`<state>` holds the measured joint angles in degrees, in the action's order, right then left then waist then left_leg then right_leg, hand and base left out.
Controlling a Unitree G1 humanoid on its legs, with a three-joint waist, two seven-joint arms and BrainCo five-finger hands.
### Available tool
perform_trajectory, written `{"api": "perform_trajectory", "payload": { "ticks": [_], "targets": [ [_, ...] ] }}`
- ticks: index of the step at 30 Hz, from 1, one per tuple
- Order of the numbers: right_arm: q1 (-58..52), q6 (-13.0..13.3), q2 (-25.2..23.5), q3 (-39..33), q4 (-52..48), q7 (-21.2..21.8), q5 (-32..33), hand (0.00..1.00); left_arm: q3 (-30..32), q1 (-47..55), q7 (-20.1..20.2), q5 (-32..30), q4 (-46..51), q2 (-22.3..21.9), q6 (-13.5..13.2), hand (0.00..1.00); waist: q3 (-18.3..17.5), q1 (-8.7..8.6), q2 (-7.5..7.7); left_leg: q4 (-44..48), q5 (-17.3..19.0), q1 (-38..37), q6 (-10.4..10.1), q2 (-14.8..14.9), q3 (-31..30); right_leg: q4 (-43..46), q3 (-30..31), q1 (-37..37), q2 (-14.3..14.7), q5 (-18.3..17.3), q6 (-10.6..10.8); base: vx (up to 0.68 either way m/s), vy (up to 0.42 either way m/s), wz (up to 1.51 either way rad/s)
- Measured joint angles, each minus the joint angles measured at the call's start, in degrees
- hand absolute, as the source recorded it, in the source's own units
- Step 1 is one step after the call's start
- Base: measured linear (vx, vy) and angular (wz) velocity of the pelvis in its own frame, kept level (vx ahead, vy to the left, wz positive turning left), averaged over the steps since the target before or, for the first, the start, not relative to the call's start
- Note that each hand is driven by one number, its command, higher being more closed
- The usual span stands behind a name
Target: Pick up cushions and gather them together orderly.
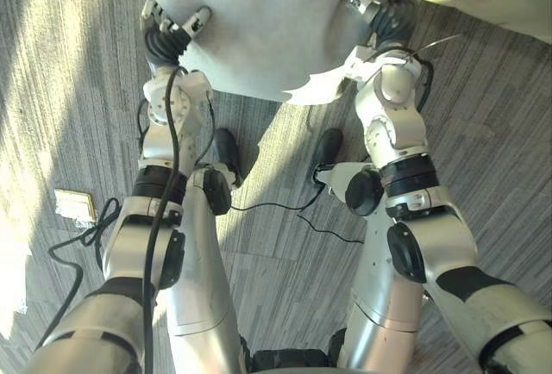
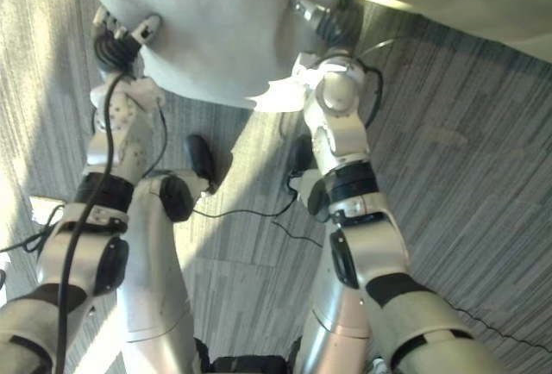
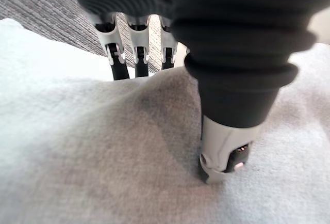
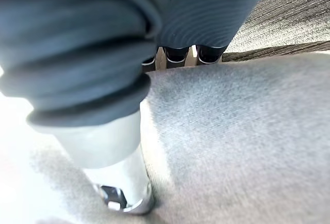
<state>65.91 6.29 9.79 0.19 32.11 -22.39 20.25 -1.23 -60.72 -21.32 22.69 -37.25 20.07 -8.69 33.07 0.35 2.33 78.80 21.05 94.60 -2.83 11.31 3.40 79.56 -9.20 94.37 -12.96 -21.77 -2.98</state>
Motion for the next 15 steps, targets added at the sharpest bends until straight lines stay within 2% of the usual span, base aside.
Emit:
{"api": "perform_trajectory", "payload": {
  "ticks": [5,9,11,14,15],
  "targets": [
    [0.4,0.4,0.1,0.8,0.0,0.0,2.7,1.00,-0.9,-0.4,-1.1,0.0,0.6,0.7,0.0,1.00,0.0,0.10,0.00,0.2,-0.4,0.0,-0.2,0.0,0.1,0.1,0.1,0.0,0.0,0.5,-0.8,0.00,0.000,0.00],
    [0.4,2.0,-0.3,1.1,-1.0,0.0,3.5,1.00,-0.5,-0.3,-2.3,0.2,3.6,-0.6,0.0,1.00,0.0,0.18,0.00,-1.2,-1.2,-1.5,-0.1,-0.1,0.6,-1.2,0.1,-1.1,0.0,1.2,-0.9,0.00,0.000,0.00],
    [-1.7,2.3,-0.9,1.1,-3.7,0.0,3.5,1.00,-0.3,1.1,-2.7,0.7,5.4,-2.3,-0.2,1.00,0.0,0.15,0.00,-2.9,-1.5,-4.3,0.2,0.1,0.6,-3.2,-0.2,-3.9,0.3,1.8,-0.7,0.01,-0.003,-0.06],
    [-8.4,3.1,-1.6,1.0,-9.2,-0.1,3.5,1.00,-0.4,6.5,-3.4,1.1,9.1,-5.6,-1.0,1.00,-0.1,-0.02,0.00,-6.5,-1.7,-11.7,0.1,0.2,0.8,-7.2,-0.9,-11.7,0.8,2.4,-0.4,0.02,-0.005,-0.07],
    [-12.2,3.9,-2.4,1.0,-12.2,-0.1,3.3,1.00,-0.5,9.7,-3.4,1.0,11.4,-7.2,-1.4,1.00,-0.2,-0.27,0.02,-9.0,-2.1,-16.2,0.0,0.1,1.0,-9.8,-1.3,-16.3,1.2,2.8,0.0,0.00,0.000,0.00]
  ]
}}
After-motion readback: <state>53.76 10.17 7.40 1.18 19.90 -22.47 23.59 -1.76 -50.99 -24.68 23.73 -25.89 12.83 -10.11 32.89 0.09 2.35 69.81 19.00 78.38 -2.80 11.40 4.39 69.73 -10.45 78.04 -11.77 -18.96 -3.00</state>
